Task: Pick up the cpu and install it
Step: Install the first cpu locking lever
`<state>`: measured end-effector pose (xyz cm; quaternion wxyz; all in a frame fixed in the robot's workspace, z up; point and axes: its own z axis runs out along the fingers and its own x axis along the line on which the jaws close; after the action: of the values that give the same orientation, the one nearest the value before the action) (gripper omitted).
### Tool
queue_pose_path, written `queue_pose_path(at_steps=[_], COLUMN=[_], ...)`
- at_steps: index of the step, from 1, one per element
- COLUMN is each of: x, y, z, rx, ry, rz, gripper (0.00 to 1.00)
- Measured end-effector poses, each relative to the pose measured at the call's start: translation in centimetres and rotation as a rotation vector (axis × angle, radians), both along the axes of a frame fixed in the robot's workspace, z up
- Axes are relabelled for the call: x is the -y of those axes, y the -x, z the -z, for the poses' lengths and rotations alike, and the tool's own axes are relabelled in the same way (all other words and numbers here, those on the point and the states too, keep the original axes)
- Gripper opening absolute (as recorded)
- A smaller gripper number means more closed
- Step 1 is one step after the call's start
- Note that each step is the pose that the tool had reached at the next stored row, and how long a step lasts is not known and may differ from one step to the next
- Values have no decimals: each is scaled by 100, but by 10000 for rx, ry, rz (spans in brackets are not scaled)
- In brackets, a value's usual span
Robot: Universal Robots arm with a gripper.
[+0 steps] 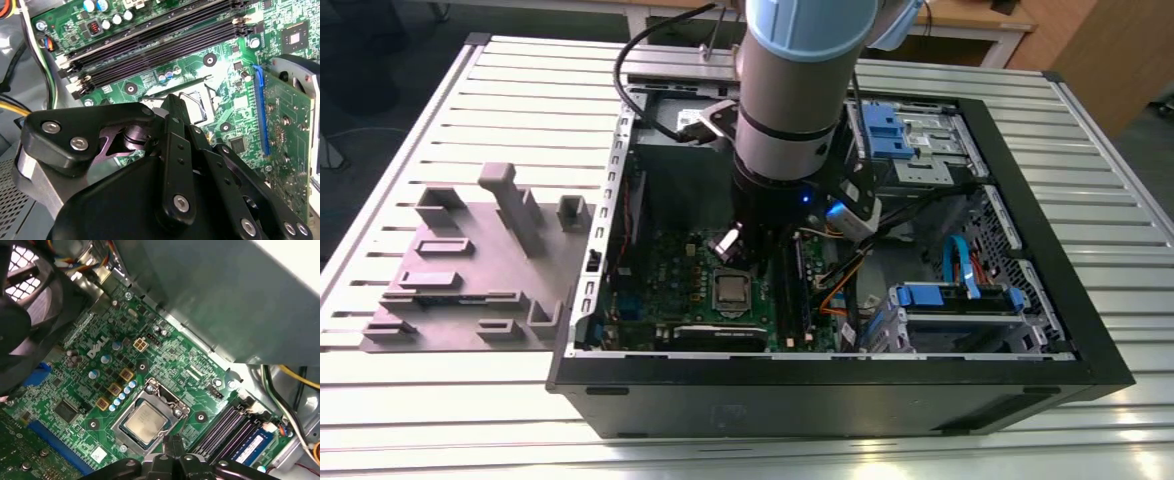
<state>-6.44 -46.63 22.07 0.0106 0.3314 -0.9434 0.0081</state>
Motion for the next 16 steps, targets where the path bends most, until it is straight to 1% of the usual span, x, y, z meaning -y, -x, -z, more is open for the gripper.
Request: queue_pose_path(at_steps=[2, 5, 14, 16], x=[17, 30, 37, 37], y=[0, 0, 0, 0], z=[23, 56, 141, 146], rx=[0, 1, 0, 0], ry=[0, -2, -1, 0], rz=[0, 1, 5, 5], gripper=[10, 10, 10, 10])
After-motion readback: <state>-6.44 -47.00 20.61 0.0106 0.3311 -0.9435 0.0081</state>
